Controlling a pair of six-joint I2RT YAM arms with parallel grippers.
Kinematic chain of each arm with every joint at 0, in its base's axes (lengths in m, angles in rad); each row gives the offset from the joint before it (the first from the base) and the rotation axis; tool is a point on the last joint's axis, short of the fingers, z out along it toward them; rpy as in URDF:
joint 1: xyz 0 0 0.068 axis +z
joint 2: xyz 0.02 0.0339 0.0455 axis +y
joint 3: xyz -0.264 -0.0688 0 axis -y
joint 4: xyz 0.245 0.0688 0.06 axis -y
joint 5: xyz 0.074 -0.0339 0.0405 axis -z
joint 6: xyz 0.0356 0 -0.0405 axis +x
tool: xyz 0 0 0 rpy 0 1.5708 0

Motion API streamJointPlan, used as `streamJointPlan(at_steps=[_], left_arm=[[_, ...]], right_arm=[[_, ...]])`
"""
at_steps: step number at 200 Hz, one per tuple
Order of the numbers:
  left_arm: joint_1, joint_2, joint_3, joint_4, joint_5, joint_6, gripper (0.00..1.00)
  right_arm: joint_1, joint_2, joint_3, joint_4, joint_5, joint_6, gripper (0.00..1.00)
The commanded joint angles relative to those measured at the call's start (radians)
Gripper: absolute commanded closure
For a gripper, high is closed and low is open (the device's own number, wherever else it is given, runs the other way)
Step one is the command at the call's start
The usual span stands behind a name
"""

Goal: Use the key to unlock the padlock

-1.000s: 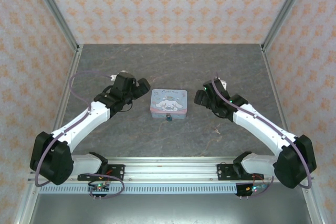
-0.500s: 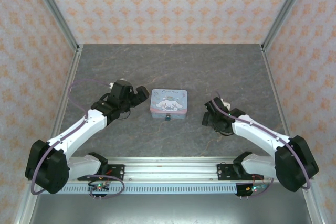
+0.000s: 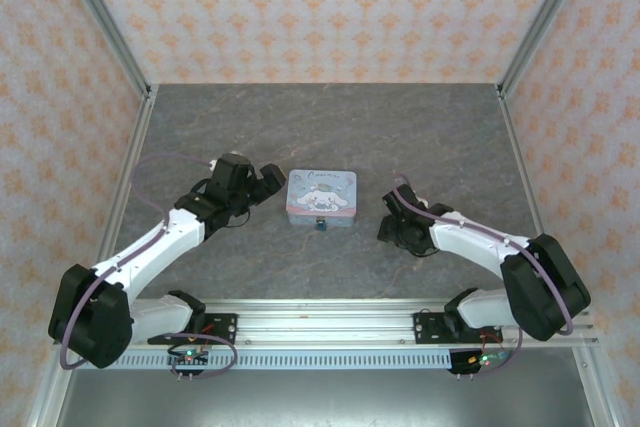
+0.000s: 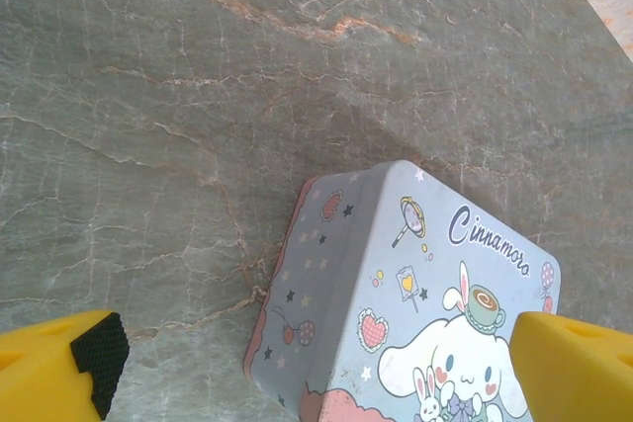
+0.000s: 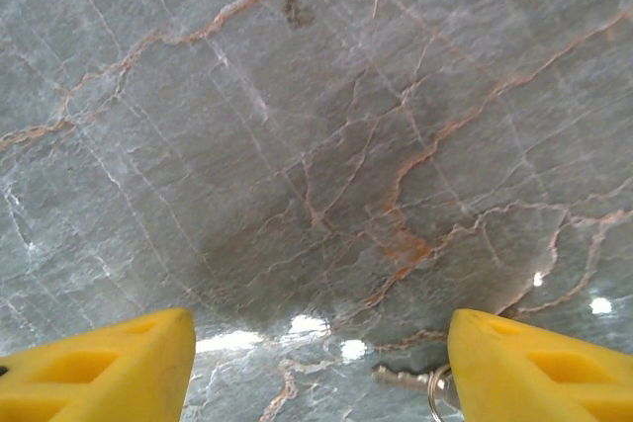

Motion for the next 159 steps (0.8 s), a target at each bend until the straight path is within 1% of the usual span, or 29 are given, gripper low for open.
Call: streamJointPlan(at_steps=[1, 32, 48, 68, 87, 94, 135, 159], left_arm=[[-0.003, 0.016, -0.001, 0.036, 0.012, -0.011, 0.0], [-0.005, 0.037, 0.004, 0.05, 0.022, -0.009, 0.0], [-0.005, 0.046, 0.005, 0.056, 0.028, -0.01, 0.0], [-0.004, 0.057, 0.005, 0.063, 0.032, -0.009, 0.0], [-0.006, 0.062, 0.005, 0.065, 0.034, -0.008, 0.0], [-0.005, 0.063, 0.006, 0.066, 0.035, -0.009, 0.0], [-0.006, 0.081, 0.012, 0.079, 0.036, -0.011, 0.0], [-0.006, 0.099, 0.019, 0.086, 0.043, -0.012, 0.0]], right_arm=[[-0.004, -0.034, -0.043, -0.011, -0.04, 0.05, 0.34], [-0.004, -0.087, -0.07, -0.031, -0.035, 0.074, 0.34], [-0.003, -0.108, -0.06, -0.046, -0.03, 0.08, 0.33], [-0.003, -0.123, -0.036, -0.08, -0.005, 0.078, 0.28], [-0.003, -0.126, -0.008, -0.127, 0.022, 0.081, 0.28], [-0.004, -0.158, -0.003, -0.136, 0.021, 0.091, 0.27], [0.017, -0.236, -0.011, -0.118, -0.034, 0.242, 0.3], [0.03, -0.247, -0.037, -0.097, -0.041, 0.294, 0.31]])
